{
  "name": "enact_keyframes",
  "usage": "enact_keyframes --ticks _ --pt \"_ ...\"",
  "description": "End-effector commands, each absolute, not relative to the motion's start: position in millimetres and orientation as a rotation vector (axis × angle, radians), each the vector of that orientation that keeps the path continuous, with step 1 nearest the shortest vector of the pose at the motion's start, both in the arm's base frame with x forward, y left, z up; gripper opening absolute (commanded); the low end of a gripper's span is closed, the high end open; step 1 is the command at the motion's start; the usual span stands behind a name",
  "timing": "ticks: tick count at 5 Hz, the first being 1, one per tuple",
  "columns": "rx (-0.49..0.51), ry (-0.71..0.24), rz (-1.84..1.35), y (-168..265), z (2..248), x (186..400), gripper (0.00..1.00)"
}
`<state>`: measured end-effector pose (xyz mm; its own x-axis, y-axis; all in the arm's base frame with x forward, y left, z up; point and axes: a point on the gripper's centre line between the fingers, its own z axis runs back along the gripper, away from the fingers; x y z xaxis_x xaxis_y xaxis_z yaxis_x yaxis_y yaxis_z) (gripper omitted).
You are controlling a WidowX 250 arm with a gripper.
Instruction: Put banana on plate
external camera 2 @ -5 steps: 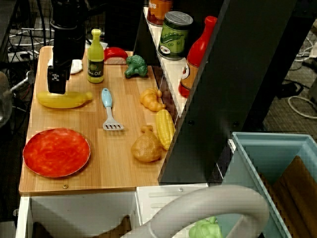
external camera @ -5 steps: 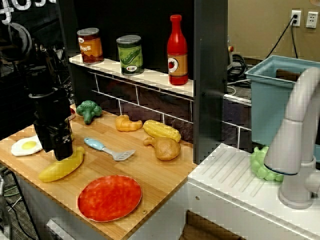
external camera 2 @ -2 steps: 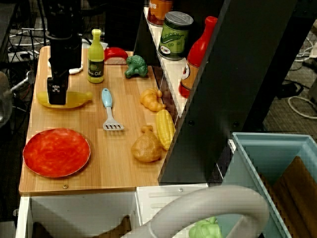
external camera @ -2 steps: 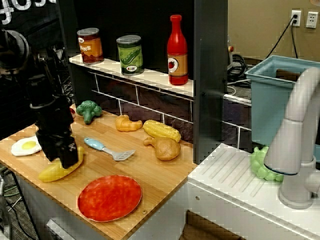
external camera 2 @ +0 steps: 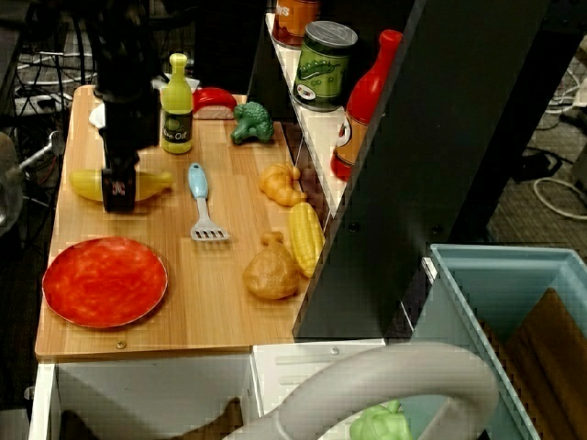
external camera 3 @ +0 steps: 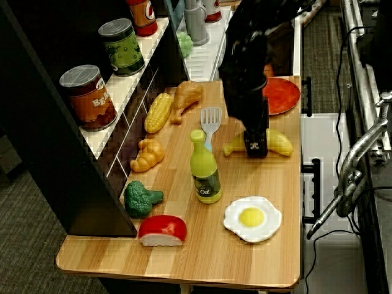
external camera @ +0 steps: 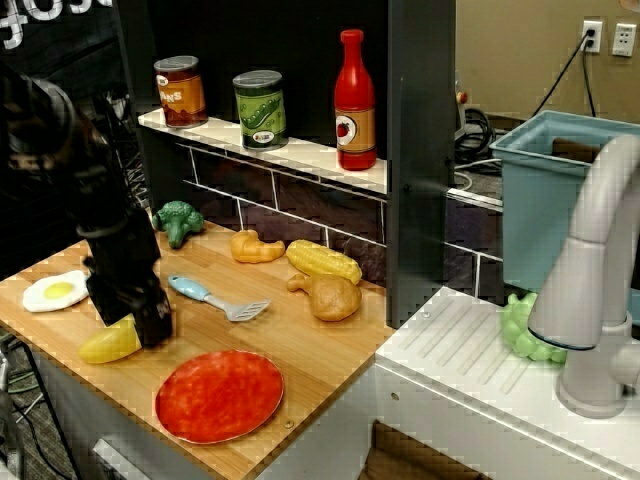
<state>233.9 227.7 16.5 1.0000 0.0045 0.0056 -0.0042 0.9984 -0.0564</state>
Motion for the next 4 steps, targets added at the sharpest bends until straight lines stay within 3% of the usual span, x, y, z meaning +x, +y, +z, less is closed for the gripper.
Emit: enact_keyframes --ticks 1,2,3,4 --pt "0.039 -0.037 -0.002 238.0 6.8 235.1 0.90" --pt "0.013 -0.017 -0.018 237.3 10.5 238.1 0.00" --pt "-0.012 -0.005 -0.025 236.5 25.0 243.7 0.00" --pt "-0.049 0.006 -0.083 219.4 54.8 251.9 0.00"
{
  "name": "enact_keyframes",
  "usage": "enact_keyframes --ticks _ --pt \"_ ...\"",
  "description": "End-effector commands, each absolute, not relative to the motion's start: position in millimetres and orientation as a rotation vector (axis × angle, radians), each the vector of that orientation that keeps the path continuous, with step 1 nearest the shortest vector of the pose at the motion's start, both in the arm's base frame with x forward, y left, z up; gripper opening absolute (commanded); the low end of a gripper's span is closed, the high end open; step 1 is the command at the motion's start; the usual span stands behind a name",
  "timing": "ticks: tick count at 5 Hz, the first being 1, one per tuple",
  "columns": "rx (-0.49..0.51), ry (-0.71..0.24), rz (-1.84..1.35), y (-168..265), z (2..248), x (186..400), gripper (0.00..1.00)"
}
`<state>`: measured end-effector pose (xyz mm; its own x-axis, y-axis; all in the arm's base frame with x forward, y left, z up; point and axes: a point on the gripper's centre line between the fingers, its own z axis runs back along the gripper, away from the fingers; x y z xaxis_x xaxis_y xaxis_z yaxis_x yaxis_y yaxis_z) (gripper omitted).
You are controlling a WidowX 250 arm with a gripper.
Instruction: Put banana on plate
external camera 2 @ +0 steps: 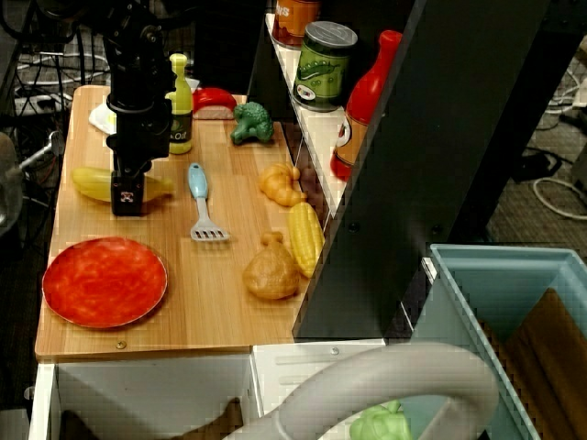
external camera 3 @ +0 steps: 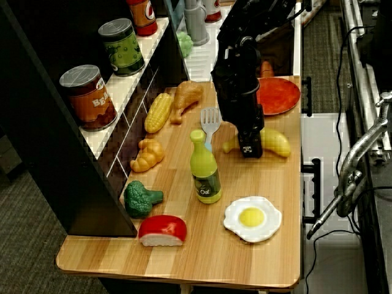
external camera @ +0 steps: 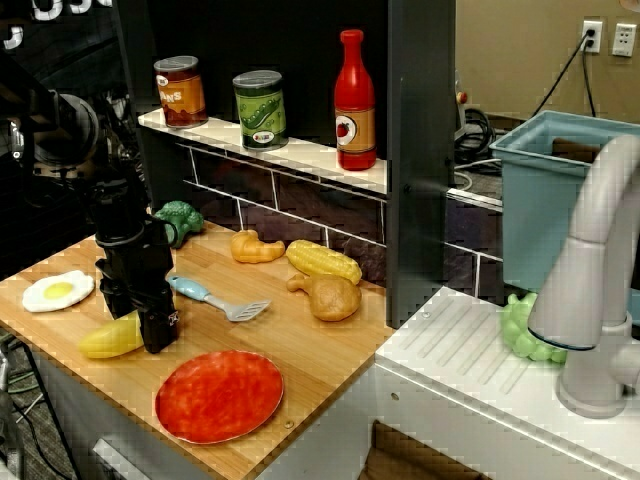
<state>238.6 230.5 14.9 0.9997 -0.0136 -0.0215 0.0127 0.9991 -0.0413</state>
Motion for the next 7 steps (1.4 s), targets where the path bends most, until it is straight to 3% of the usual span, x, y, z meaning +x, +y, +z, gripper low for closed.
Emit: enact_keyframes --ticks 1,2,4,7 --pt "-0.094 -0.035 -0.139 200.1 94.4 253.1 0.00" --pt "-0.112 -0.042 -0.160 187.5 102.4 252.3 0.00" --pt "-0.087 -0.081 -0.186 157.7 79.2 229.3 0.00" --pt "-0.086 -0.050 -0.205 132.2 45.6 200.4 0.00"
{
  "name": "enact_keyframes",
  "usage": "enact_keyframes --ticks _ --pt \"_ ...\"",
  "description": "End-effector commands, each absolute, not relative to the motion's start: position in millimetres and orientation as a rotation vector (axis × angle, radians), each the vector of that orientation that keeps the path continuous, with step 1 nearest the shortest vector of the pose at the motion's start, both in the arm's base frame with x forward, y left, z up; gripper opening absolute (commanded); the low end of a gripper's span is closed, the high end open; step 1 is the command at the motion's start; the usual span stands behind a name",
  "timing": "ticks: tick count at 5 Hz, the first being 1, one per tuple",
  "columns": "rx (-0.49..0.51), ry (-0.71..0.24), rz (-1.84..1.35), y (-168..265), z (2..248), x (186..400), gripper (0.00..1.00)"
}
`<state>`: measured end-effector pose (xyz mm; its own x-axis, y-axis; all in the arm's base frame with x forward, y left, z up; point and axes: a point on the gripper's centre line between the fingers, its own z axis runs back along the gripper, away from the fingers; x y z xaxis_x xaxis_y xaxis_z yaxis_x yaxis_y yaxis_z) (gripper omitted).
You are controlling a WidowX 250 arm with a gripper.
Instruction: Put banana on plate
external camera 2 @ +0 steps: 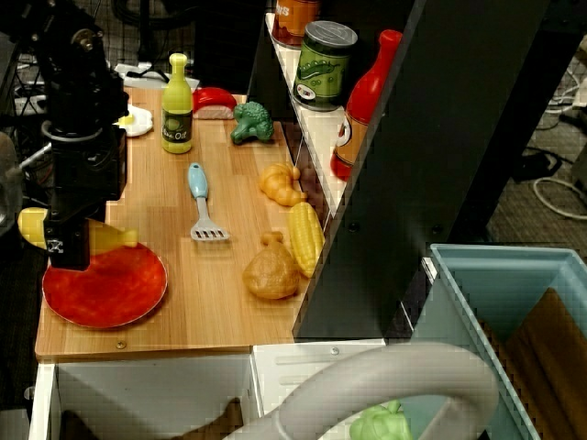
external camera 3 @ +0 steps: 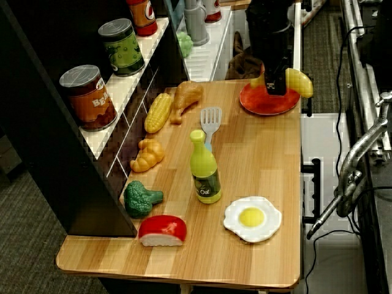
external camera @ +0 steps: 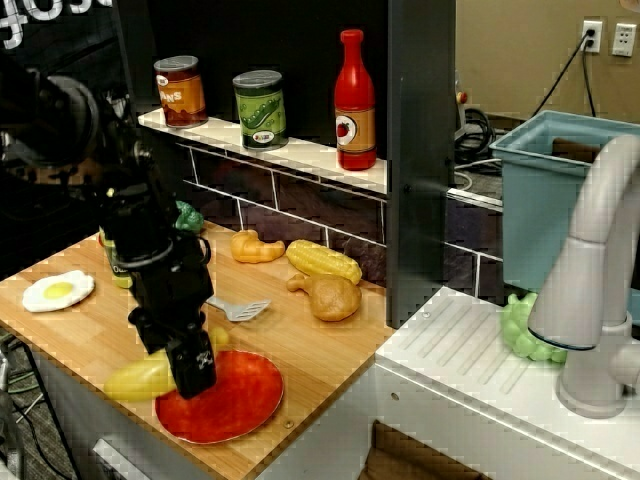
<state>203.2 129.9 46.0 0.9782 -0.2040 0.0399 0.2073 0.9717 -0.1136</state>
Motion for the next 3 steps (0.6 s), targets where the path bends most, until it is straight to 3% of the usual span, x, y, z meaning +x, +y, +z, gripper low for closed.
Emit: enact_keyframes --ticks 1,2,3 --pt "-0.088 -0.039 -0.195 126.9 44.7 204.5 0.00" --pt "-0.088 -0.039 -0.195 126.9 44.7 204.5 1.00" --pt "-0.088 -0.039 -0.195 126.9 44.7 204.5 1.00"
